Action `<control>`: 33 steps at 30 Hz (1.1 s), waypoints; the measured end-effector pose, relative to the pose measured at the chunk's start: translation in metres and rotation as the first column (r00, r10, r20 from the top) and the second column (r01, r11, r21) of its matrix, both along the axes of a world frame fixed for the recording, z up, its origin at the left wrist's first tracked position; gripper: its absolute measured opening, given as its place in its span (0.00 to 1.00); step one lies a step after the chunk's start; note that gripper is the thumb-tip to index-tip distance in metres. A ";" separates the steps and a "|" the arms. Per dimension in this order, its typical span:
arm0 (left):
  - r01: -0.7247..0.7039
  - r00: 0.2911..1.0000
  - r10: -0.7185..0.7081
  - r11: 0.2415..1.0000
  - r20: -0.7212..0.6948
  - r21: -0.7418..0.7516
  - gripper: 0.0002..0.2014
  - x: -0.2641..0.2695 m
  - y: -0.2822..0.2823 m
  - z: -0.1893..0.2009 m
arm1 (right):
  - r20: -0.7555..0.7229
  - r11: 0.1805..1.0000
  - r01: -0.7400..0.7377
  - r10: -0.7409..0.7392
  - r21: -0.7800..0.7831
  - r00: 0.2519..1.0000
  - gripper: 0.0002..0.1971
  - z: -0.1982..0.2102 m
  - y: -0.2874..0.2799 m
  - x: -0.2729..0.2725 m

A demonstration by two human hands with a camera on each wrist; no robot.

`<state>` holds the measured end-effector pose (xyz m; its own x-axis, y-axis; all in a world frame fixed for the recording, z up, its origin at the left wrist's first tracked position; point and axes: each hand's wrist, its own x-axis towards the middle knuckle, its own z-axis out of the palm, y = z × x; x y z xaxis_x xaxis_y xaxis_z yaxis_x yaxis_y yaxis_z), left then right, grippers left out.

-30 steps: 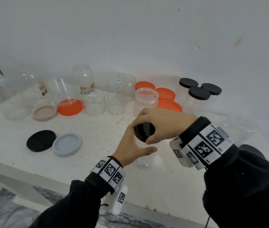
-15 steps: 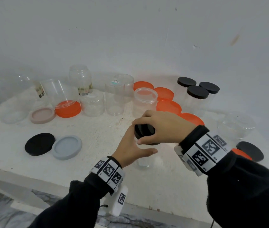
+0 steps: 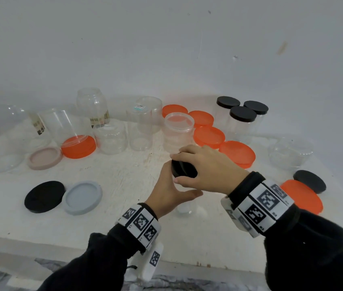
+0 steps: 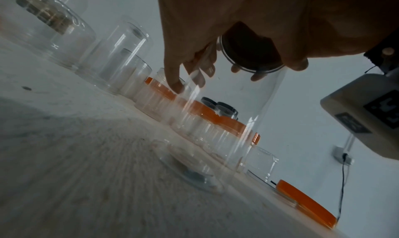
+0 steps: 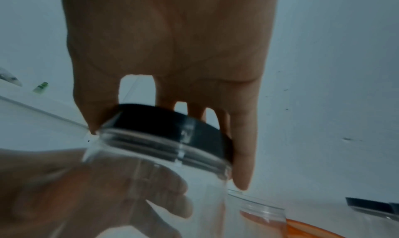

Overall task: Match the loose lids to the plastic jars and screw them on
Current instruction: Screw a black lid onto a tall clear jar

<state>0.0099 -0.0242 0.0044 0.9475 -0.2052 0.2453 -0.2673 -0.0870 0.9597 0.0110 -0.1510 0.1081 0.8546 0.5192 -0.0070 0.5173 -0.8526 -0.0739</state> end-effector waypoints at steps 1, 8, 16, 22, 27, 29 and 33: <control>0.033 0.999 -0.032 0.999 -0.007 0.021 0.39 0.001 0.002 -0.002 | -0.004 1.000 0.012 -0.012 0.010 1.000 0.30 -0.002 -0.001 -0.001; 0.280 0.957 -0.289 0.926 -0.002 0.254 0.39 0.006 0.011 0.003 | 0.049 0.980 0.148 -0.156 0.135 0.986 0.27 -0.005 -0.023 -0.012; 0.240 0.950 -0.301 0.870 0.078 0.431 0.32 0.033 -0.024 0.012 | 0.080 0.875 0.412 -0.443 0.254 0.893 0.21 0.017 -0.099 -0.023; 0.129 0.951 -0.243 0.873 0.192 0.470 0.26 0.061 -0.087 0.021 | 0.112 0.811 0.490 -0.546 0.319 0.830 0.20 0.028 -0.167 -0.020; 0.022 0.937 -0.217 0.818 0.273 0.574 0.27 0.088 -0.144 0.018 | 0.162 0.793 0.484 -0.568 0.370 0.807 0.23 0.024 -0.217 0.000; -0.030 0.938 -0.199 0.771 0.285 0.636 0.32 0.100 -0.160 0.014 | 0.177 0.794 0.459 -0.558 0.399 0.811 0.25 0.022 -0.232 0.011; -0.162 0.932 -0.159 0.619 0.325 0.769 0.35 0.115 -0.179 0.005 | 0.174 0.797 0.409 -0.524 0.444 0.833 0.26 0.010 -0.256 0.038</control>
<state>0.1246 -0.2033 0.0089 0.8375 -0.4661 0.2852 -0.5451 -0.7497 0.3753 0.0491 -0.4074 0.1177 0.9272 -0.0321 0.3731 0.1100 -0.9291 -0.3531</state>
